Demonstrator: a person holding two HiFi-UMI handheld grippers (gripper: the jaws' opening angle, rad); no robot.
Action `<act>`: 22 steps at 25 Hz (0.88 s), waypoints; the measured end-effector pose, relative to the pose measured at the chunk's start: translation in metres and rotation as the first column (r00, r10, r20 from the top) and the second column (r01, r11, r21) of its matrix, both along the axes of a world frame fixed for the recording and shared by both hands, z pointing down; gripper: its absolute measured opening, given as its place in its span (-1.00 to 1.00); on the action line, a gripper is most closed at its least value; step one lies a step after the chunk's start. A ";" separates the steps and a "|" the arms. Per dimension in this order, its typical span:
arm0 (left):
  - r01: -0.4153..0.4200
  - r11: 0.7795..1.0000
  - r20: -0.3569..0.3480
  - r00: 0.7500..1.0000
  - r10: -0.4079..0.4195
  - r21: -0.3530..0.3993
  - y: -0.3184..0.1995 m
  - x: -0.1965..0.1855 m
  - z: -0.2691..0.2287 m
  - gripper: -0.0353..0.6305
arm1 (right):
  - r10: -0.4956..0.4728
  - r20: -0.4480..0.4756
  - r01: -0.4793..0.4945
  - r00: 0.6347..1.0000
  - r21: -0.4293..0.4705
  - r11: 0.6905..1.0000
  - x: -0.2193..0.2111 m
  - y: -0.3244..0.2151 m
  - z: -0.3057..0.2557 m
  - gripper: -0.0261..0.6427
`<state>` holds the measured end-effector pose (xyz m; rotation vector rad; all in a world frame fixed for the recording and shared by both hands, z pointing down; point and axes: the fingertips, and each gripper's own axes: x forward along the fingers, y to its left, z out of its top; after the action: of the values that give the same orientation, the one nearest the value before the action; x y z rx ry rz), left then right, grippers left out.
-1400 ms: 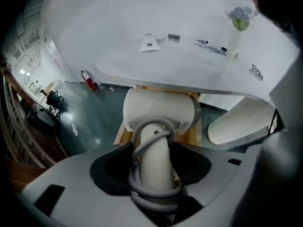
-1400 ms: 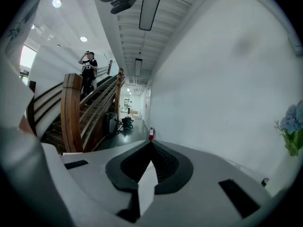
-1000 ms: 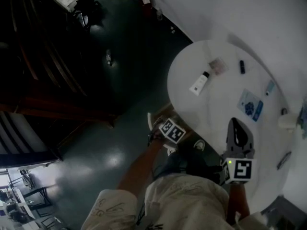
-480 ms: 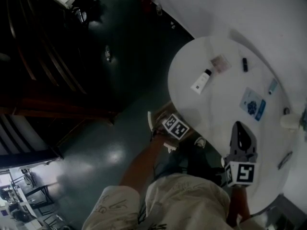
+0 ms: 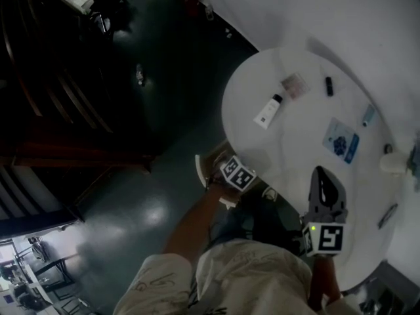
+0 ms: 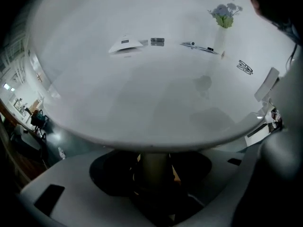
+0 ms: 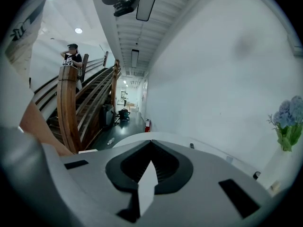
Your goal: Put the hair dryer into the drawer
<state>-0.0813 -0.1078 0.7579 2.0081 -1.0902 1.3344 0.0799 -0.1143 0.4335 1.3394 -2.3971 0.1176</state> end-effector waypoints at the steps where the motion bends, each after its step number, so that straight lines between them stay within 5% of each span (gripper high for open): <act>1: -0.002 1.000 -0.009 1.000 0.002 0.012 0.000 0.001 0.001 -0.13 | 0.002 -0.002 -0.002 1.000 -0.002 1.000 0.000 0.001 0.000 -0.90; 8: -0.015 0.997 -0.075 0.997 0.020 0.077 0.000 0.008 0.016 -0.13 | 0.007 -0.029 -0.008 1.000 -0.017 1.000 0.005 0.006 0.007 -0.90; 22: -0.070 0.998 -0.074 0.995 0.070 0.012 0.002 0.009 0.053 -0.13 | -0.020 -0.093 0.014 0.995 -0.063 0.998 -0.003 0.024 0.025 -0.90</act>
<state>-0.0725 -0.1061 0.8106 2.1028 -1.0024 1.2801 0.0770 -0.0902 0.4581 1.2676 -2.3073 0.1212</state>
